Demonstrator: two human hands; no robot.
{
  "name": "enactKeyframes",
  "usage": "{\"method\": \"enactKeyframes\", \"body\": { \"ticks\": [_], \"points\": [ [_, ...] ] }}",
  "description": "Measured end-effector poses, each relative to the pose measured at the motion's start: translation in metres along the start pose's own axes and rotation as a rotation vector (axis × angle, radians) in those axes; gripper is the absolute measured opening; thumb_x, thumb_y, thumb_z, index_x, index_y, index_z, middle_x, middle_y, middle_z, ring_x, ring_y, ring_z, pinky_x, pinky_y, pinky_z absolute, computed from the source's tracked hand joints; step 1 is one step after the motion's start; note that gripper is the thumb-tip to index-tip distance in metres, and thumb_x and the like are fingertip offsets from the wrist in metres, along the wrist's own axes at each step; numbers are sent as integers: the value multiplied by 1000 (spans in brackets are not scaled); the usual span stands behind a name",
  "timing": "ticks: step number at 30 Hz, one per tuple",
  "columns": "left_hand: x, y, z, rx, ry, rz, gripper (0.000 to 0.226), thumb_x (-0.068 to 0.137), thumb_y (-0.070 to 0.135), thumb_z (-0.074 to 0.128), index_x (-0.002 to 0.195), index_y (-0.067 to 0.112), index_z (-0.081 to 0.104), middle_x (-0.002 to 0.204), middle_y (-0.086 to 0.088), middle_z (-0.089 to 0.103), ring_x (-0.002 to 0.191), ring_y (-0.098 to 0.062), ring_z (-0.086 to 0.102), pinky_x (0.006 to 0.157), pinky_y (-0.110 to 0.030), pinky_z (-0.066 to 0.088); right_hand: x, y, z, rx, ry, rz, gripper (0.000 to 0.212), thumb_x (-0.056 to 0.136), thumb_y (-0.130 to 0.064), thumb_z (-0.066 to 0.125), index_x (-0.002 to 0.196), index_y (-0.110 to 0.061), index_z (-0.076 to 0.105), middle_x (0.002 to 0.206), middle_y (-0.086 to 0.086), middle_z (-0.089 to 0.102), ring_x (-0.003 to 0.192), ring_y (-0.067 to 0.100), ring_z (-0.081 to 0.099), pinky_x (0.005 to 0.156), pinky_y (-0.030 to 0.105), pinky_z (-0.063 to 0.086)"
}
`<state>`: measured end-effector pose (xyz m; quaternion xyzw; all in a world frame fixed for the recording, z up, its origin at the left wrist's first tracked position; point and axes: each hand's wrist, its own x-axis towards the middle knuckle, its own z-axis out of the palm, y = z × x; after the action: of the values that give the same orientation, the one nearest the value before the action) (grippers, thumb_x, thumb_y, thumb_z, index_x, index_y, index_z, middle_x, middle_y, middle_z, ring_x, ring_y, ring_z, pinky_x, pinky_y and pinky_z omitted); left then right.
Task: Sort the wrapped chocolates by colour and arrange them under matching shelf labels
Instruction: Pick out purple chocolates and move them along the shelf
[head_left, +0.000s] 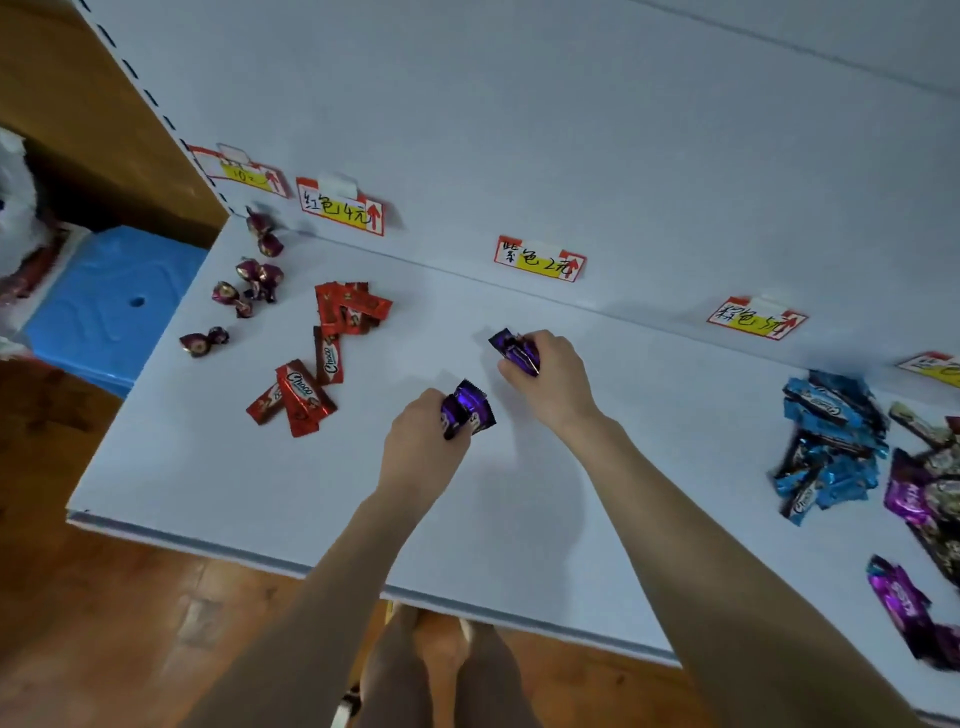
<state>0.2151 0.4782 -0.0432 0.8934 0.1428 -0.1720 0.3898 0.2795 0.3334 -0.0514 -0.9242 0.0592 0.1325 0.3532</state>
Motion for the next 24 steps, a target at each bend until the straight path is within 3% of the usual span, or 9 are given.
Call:
{"method": "enactKeyframes", "body": {
  "ticks": [7,11,15,20,22,24],
  "points": [
    [37,3,21,92,-69,60,19,87,17,59,98,3,53,92,-13,58,85,-30,56,63,-27,33,25,6,19,-41,1,49,23,83,-20,61,102,-9,57,91,4,45,80,17,42,67,22,29],
    [45,2,27,163,-87,111,32,83,20,66,104,1,53,102,-15,55,96,-30,52,69,-26,31,33,10,22,-66,-11,25,15,80,-20,64,89,-14,53,90,9,53,81,22,47,66,24,28],
    [43,3,28,261,-55,163,54,74,32,74,115,5,52,114,-10,49,107,-26,44,83,-28,35,32,11,19,-55,-27,-4,40,82,-27,66,116,-10,55,110,9,57,103,24,49,78,21,31],
    [25,14,18,341,-35,243,57,84,36,63,131,11,43,136,-7,42,126,-26,37,101,-35,35,3,6,-4,-6,60,7,35,90,-22,56,121,-7,55,117,10,59,109,24,52,78,14,28],
    [9,20,9,277,-54,274,44,90,28,58,129,11,49,130,-8,49,119,-26,46,95,-34,40,-25,5,-18,60,103,2,31,92,-17,53,121,-7,56,117,9,60,109,22,53,77,10,27],
    [-13,26,-1,187,-97,342,26,92,23,56,115,12,60,107,-6,60,102,-27,56,77,-27,42,-62,6,-33,113,154,16,28,92,-17,53,117,-6,58,114,6,61,106,18,55,80,9,30]
  ]
}}
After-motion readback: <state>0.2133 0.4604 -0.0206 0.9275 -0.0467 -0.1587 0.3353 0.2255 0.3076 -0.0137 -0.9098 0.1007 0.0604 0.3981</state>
